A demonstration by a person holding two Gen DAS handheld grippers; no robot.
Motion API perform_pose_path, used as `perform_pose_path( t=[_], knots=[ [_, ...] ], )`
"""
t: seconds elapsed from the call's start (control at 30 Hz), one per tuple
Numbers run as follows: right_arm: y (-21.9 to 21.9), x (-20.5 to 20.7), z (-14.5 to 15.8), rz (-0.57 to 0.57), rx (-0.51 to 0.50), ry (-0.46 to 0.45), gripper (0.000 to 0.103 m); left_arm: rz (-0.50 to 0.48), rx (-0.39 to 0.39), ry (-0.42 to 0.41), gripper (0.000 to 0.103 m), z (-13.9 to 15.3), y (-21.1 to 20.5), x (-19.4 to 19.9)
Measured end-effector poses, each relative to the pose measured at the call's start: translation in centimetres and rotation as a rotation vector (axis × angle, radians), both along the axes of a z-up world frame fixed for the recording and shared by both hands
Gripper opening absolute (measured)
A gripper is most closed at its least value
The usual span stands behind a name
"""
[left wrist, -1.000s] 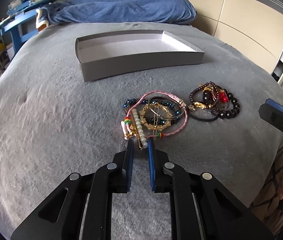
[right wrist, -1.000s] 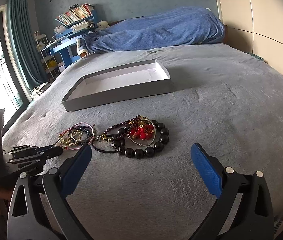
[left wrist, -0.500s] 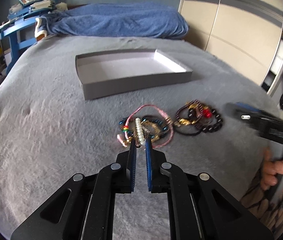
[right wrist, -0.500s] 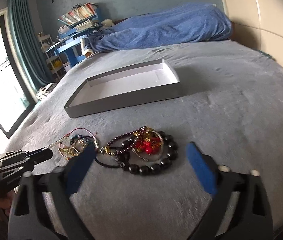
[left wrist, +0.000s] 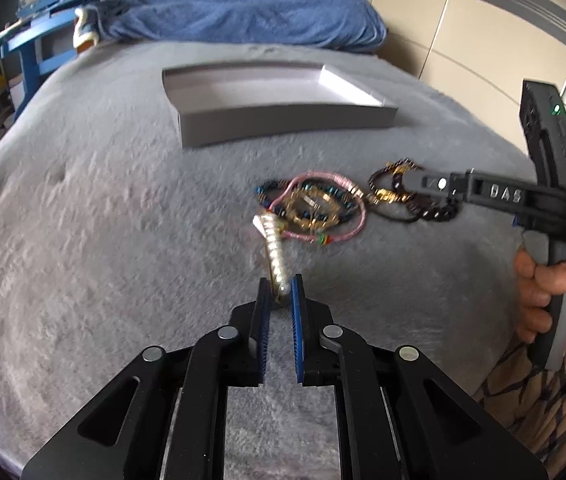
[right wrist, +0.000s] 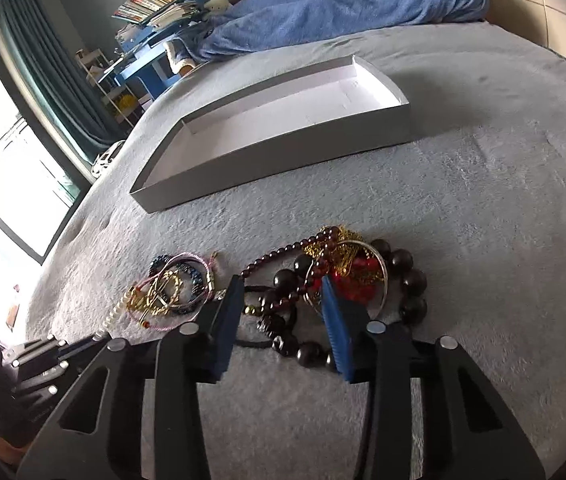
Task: Organize jewelry
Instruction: 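Grasp the dark red bead bracelet with the right tool while the left lifts the pearls, then carry the pearl and red bead bracelets over the tray with both tools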
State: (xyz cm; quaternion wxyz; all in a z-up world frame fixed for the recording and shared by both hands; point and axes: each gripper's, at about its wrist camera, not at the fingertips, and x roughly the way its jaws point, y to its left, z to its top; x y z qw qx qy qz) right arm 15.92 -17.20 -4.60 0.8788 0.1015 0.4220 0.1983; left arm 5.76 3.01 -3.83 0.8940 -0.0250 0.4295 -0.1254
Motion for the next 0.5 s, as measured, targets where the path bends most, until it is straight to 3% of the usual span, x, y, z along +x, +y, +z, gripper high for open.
perform_pose_path(
  t=[0.2, 0.33, 0.4, 0.5],
  knots=[
    [-0.8, 0.3, -0.1, -0.033, 0.016, 0.010, 0.008, -0.014, 0.031, -0.002, 0.021, -0.4, -0.5, 1.1],
    [-0.8, -0.3, 0.7, -0.025, 0.022, -0.025, 0.006, -0.020, 0.049, 0.002, 0.018, -0.6, -0.6, 1.2],
    [-0.9, -0.7, 1.2, -0.021, 0.028, -0.043, 0.006, -0.011, 0.070, -0.006, 0.006, -0.4, -0.6, 1.3],
    [-1.1, -1.1, 2.3, -0.010, 0.037, -0.073, 0.006, 0.011, 0.048, -0.035, 0.006, 0.5, 0.0, 0.8]
  ],
)
